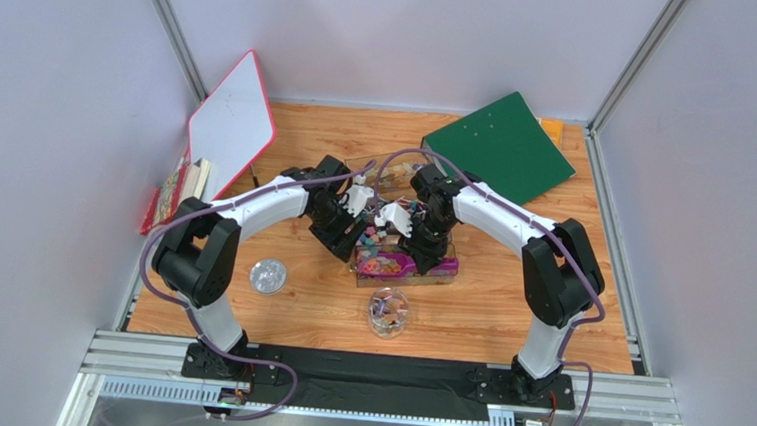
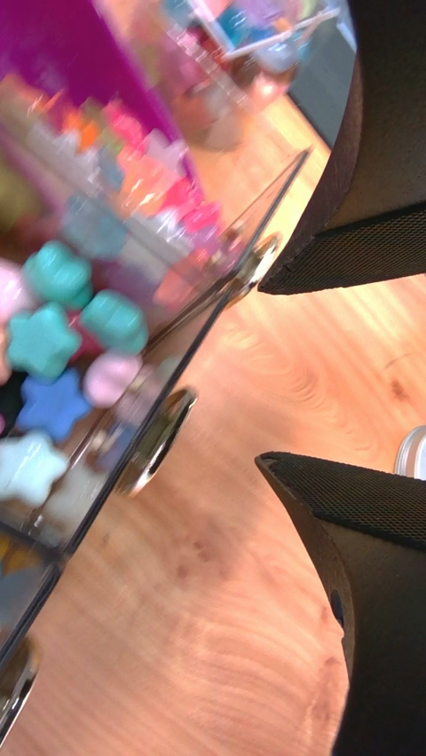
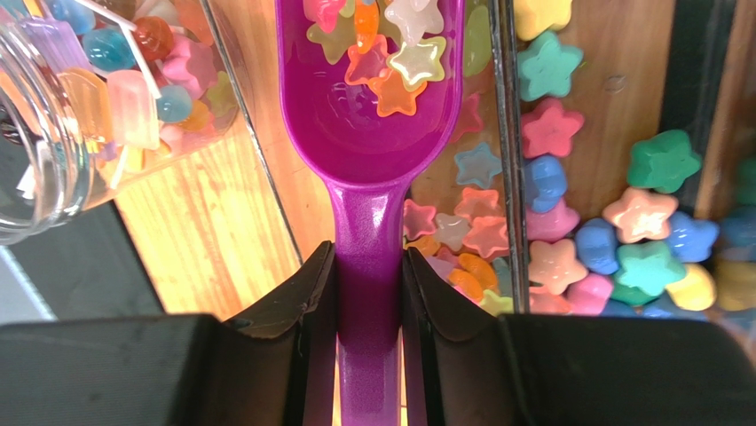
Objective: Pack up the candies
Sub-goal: Scoop the fake candies from the storage box.
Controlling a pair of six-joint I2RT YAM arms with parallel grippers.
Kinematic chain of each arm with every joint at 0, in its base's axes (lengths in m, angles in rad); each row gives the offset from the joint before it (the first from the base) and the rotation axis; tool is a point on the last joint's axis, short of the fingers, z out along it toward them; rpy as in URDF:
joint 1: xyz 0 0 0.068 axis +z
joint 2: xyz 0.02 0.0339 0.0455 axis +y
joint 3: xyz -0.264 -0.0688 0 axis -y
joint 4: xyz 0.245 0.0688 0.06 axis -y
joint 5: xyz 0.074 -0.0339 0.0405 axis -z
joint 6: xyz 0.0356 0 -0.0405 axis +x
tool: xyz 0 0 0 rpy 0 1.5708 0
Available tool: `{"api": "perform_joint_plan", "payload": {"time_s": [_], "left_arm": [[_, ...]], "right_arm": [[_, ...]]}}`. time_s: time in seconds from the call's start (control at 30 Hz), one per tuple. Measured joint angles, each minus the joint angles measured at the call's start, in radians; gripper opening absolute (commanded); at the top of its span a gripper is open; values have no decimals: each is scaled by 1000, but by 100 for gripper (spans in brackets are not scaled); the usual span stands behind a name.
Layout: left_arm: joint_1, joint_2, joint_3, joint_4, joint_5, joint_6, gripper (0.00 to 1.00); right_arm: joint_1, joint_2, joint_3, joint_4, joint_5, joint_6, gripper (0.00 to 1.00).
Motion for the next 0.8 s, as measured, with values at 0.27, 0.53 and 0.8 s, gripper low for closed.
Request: {"api": "perform_joint_plan", "payload": {"time_s": [0.27, 0.53, 0.8], "left_arm": [[6, -67, 83, -138, 19, 64, 72], [28, -83, 191, -256, 7, 135, 72], [35, -80, 268, -331, -26, 179, 68]], "right_arm": [[-2, -114, -137, 140, -42, -76, 0], [-26, -153, -211, 229, -111, -101, 0], [-108, -217, -320, 320, -257, -98, 0]]}}
